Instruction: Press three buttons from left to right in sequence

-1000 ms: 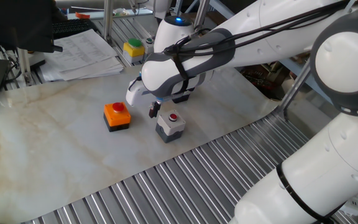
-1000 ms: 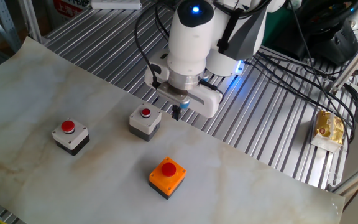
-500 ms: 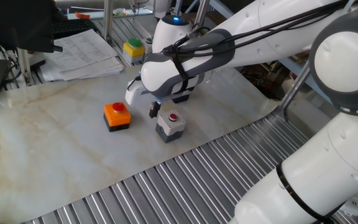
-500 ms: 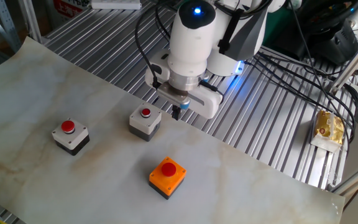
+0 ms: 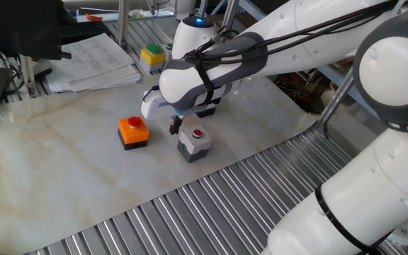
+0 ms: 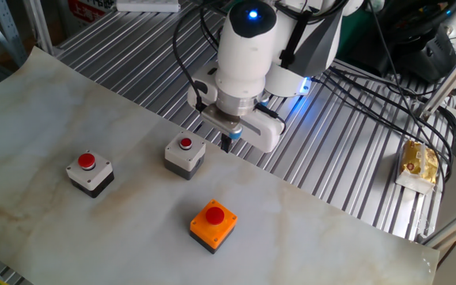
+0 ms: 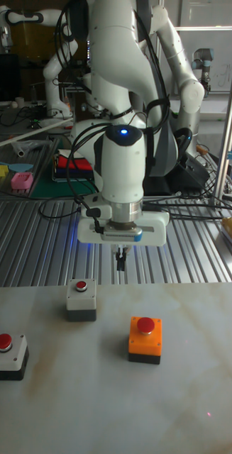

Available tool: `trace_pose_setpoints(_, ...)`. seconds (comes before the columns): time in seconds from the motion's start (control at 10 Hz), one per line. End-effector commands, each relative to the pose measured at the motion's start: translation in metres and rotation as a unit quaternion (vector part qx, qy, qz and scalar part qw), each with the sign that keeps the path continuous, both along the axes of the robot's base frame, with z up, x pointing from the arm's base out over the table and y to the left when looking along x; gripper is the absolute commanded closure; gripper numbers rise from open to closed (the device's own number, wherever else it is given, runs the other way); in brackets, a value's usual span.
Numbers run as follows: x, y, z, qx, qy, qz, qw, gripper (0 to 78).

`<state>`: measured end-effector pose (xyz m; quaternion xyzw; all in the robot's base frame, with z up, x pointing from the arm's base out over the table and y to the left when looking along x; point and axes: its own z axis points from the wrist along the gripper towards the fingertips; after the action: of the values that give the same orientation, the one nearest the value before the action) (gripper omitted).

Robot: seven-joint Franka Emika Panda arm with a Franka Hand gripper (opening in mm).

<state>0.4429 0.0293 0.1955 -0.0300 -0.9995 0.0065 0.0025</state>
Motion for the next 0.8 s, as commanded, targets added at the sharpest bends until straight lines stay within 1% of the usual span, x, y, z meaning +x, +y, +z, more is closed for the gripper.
trace_pose_setpoints(0.1,0.001,0.002,-0.001,0.018,-0.001,-0.006,0.9998,76.4)
trace_pose_setpoints(0.2,0.002,0.002,-0.002,0.022,-0.005,-0.005,0.9997,76.4)
trace_pose_setpoints(0.5,0.002,0.008,-0.003,0.019,-0.005,-0.003,0.9998,76.4)
trace_pose_setpoints(0.6,0.001,0.015,-0.002,0.015,-0.004,-0.010,0.9998,76.4)
trace_pose_setpoints(0.7,0.000,0.020,-0.001,0.016,-0.004,-0.011,0.9998,76.4)
trace_pose_setpoints(0.8,0.001,0.020,-0.002,0.016,-0.002,-0.010,0.9998,76.4)
